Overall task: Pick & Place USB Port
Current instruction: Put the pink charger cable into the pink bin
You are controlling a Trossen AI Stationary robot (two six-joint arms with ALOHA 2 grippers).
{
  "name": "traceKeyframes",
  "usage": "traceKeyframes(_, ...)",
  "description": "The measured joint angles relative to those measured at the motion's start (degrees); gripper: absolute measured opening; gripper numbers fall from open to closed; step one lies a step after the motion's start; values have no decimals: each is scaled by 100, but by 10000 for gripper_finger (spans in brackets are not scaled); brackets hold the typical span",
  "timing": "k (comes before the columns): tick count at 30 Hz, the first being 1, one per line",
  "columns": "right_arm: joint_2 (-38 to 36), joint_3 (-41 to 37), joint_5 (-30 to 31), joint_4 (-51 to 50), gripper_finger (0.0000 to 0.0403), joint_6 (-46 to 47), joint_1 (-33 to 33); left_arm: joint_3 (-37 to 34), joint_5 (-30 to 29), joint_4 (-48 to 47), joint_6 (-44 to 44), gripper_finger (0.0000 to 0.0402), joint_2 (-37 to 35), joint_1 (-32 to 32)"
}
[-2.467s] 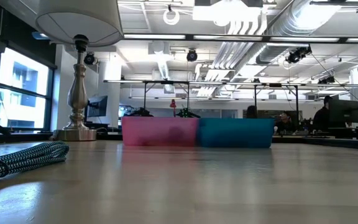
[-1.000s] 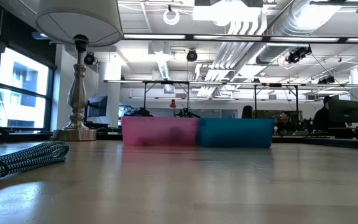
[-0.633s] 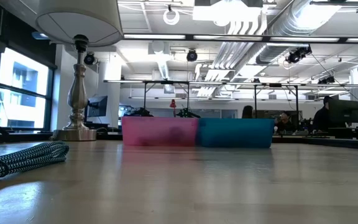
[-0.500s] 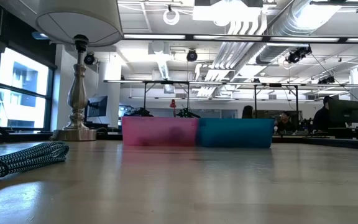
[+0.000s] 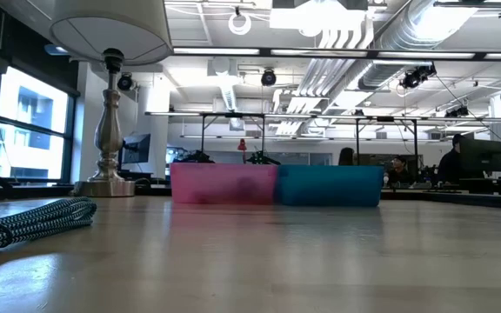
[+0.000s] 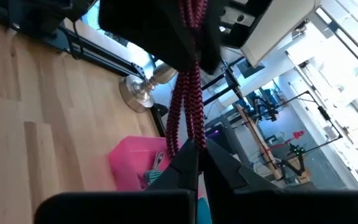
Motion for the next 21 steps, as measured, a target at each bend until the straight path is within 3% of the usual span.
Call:
traceKeyframes(2,0,0,10,13,1,-57,0,0,70,32,35,22,0,0)
traceKeyframes(6,0,0,9,-11,19,-109,5,3,-157,-15,223,16,0,-4)
traceKeyframes(14,0,0,-66,-25,71,-226,-14,91,-1271,-512,843,15,-28,75)
traceKeyframes(21,0,0,-315,-50,105,-263,-37,611,-1560,-1948,652,15,-155,1060)
